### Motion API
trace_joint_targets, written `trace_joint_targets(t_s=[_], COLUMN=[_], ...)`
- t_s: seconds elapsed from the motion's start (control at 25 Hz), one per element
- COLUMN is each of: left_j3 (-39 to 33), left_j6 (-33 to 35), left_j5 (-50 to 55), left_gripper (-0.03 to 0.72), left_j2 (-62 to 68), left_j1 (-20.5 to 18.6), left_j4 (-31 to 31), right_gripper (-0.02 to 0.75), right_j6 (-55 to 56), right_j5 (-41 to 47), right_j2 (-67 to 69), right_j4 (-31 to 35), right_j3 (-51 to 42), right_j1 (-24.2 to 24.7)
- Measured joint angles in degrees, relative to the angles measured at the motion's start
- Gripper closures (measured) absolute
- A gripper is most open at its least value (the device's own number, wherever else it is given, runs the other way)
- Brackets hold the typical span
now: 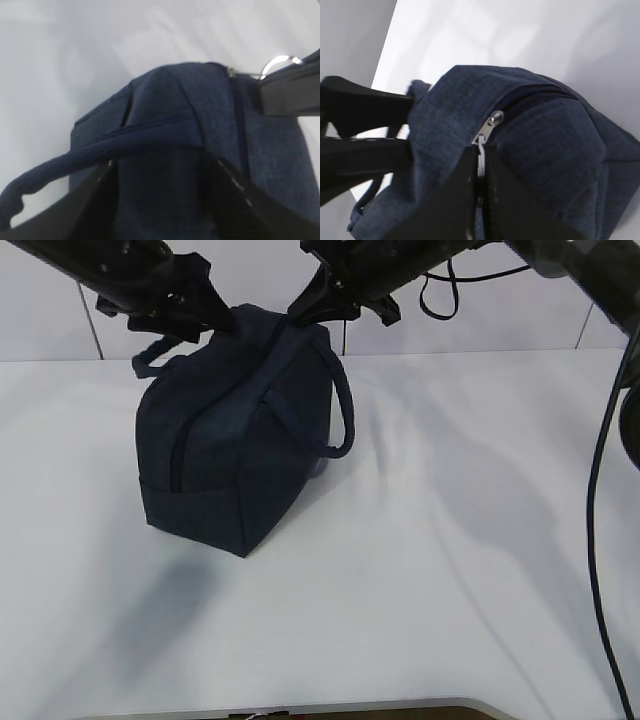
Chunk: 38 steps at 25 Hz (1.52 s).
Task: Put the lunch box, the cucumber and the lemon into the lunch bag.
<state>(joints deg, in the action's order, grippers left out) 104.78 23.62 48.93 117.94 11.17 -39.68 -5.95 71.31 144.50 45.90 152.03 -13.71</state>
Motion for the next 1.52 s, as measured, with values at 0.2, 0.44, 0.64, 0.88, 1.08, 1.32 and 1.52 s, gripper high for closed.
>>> trace_joint_targets(t_s=[0.2,0.44,0.64,0.88,1.08,1.32,1.52], left_j3=[0.00,0.00,2.10,3.57,3.57,3.57,3.57], left_j6=[-0.41,-0.43,-0.17,0.06,-0.17,-0.57,-0.66], left_j5=[0.39,1.38,4.16,6.91,7.55,7.77,8.00], left_gripper=[0.269,0.426,0.406,0.363,0.312,0.313,0.432], left_j2=[1.43,1.43,1.43,1.43,1.43,1.43,1.50], left_j1=[0.11,0.11,0.01,-0.58,-0.84,-1.59,-1.68], left_j4=[-0.11,-2.53,-4.26,-6.96,-6.52,-5.10,-5.03], right_gripper=[0.733,0.733,0.733,0.733,0.733,0.733,0.733], right_j6=[-0.14,-0.14,-0.19,-0.19,-0.19,-0.19,-0.19], right_j5=[0.00,0.00,0.00,0.00,0.00,0.00,0.00], right_j2=[0.00,0.00,0.00,0.00,0.00,0.00,0.00], right_j4=[0.00,0.00,0.00,1.08,1.87,2.44,3.03], right_j3=[0.00,0.00,0.00,0.00,0.00,0.00,0.00], right_j1=[0.00,0.00,0.00,0.00,0.00,0.00,0.00])
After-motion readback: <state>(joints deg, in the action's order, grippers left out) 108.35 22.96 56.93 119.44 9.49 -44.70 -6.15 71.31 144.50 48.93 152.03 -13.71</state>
